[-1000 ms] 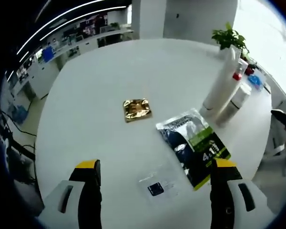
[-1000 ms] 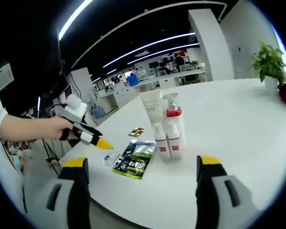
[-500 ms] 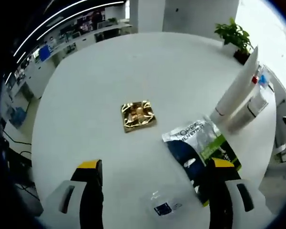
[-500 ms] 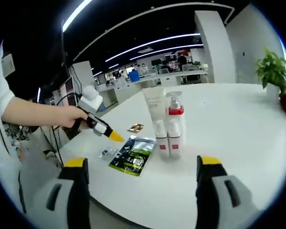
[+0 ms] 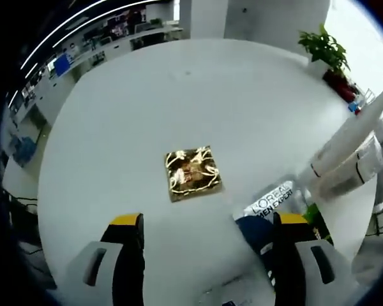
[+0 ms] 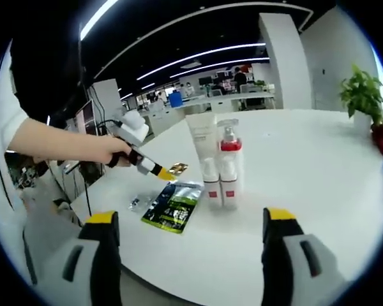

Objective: Arrange the skincare products in the storage area until every visible bottle or jar stands upright without overlapping.

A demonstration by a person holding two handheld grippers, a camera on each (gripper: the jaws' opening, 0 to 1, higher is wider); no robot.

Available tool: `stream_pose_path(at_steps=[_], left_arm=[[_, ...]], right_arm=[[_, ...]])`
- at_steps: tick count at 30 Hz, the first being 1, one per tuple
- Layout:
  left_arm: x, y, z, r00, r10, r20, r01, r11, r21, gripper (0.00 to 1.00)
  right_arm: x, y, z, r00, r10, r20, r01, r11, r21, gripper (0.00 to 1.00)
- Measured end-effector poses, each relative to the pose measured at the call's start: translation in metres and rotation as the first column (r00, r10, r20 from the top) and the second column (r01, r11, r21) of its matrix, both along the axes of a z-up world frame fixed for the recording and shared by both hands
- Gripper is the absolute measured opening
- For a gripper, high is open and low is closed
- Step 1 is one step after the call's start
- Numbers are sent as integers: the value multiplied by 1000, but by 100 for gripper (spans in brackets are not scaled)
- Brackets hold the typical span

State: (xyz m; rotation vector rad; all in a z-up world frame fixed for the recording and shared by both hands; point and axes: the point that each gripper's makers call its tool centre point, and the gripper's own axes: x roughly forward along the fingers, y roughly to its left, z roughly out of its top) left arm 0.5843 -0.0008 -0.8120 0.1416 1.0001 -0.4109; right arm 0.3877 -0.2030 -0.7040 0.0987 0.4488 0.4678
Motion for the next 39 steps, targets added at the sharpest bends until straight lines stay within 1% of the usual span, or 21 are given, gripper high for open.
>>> stream_pose_path(at_steps=[3, 4, 5, 6, 11, 15, 16, 19, 21, 22, 25, 28, 30, 34, 37, 39], left_arm=[[8, -2, -3, 1000, 15, -1, -15, 1000, 5, 79], [11, -3, -3, 1000, 18, -1, -18, 1000, 5, 78], [17, -3, -7, 1000, 22, -2, -22, 1000, 4, 77], [18, -4, -7, 1000, 24, -3, -24, 1000, 4, 76], [32, -4, -10, 998, 64, -3, -64, 998, 7, 72], [40, -4, -12, 996, 88, -1, -88, 996, 13, 67], [41, -3, -14, 996, 88, -4, -88, 996, 25, 65], [43, -3, -16, 995, 96, -11, -96, 995, 26, 60], [44, -6, -15, 992, 124, -15, -124, 992, 2, 56], [44, -8, -16, 992, 129, -17, -129, 992, -3, 57], [46, -10, -16, 994, 112, -8, -111, 993, 24, 56], [46, -7, -17, 994, 106, 2, -106, 993, 55, 53], [46, -6, -17, 994, 105, 6, -105, 992, 64, 52], [46, -6, -16, 994, 111, 12, -111, 992, 59, 50], [47, -3, -16, 994, 111, 17, -112, 992, 57, 44], [47, -4, -15, 995, 93, 20, -94, 994, 57, 37]], right_arm=[[1, -2, -1, 1000, -9, -3, 9, 1000, 3, 93], [1, -2, -1, 1000, -10, -4, 10, 1000, 4, 93], [1, -3, -1, 1000, -13, -5, 13, 1000, 3, 93], [1, -3, -1, 1000, -15, -6, 15, 1000, 3, 93], [1, -4, -2, 1000, -20, -9, 20, 1000, -2, 93], [2, -5, -3, 1000, -27, -11, 27, 1000, -4, 93], [2, -5, -3, 999, -30, -12, 30, 1000, -3, 93], [2, -6, -3, 999, -33, -15, 33, 999, -4, 93], [2, -6, -4, 999, -34, -15, 34, 999, -7, 93], [2, -6, -4, 999, -34, -16, 34, 999, -8, 93], [2, -6, -4, 999, -34, -17, 34, 999, -13, 92], [2, -6, -5, 999, -36, -18, 36, 999, -13, 92], [2, -7, -5, 999, -38, -19, 38, 999, -12, 92], [2, -7, -5, 999, -38, -20, 38, 999, -14, 92], [2, -7, -5, 999, -39, -18, 39, 999, -19, 92], [2, -7, -5, 999, -39, -18, 38, 999, -20, 92]])
